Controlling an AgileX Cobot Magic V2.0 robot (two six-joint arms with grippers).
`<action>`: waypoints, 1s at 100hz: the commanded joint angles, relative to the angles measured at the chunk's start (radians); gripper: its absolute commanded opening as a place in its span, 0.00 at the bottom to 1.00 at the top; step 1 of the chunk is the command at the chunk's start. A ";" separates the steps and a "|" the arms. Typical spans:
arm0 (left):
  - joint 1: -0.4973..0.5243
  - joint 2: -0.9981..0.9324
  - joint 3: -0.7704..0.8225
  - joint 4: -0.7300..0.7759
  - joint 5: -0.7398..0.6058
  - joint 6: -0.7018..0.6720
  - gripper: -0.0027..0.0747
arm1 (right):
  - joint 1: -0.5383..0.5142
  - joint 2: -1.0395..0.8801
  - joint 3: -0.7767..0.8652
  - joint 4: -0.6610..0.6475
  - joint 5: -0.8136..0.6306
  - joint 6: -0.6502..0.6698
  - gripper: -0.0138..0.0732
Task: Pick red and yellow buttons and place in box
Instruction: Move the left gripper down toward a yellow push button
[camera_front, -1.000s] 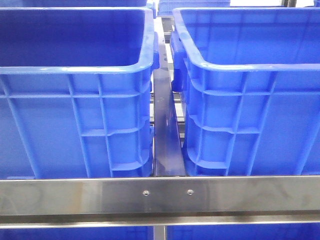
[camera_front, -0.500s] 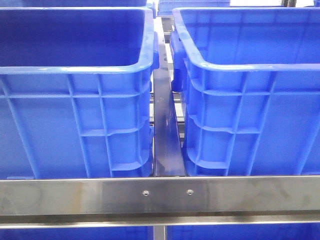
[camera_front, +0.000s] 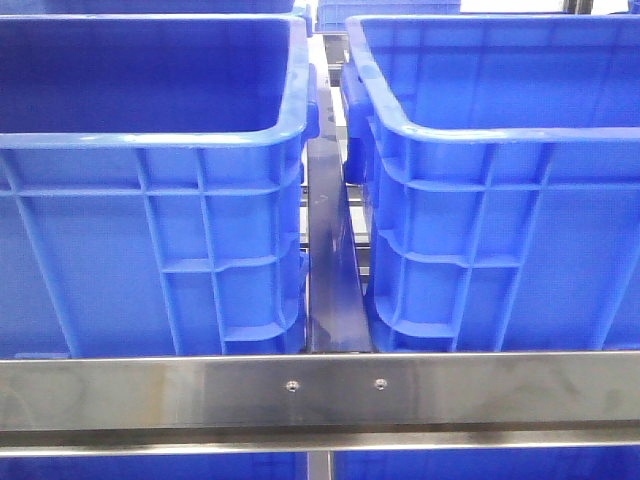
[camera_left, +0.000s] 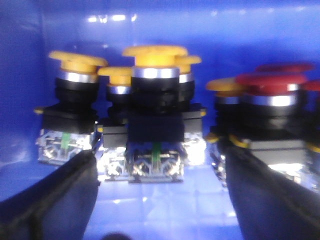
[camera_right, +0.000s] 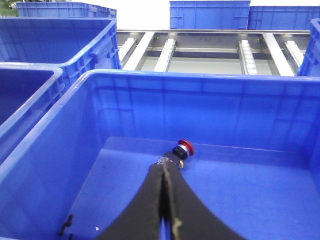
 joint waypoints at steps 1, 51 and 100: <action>0.005 -0.029 -0.031 -0.004 -0.052 0.002 0.67 | -0.009 0.001 -0.027 0.010 -0.050 -0.011 0.08; 0.005 -0.029 -0.031 -0.001 -0.119 0.002 0.67 | -0.009 0.001 -0.027 0.010 -0.050 -0.011 0.08; 0.005 0.000 -0.031 -0.001 -0.130 0.002 0.67 | -0.009 0.001 -0.027 0.010 -0.050 -0.011 0.08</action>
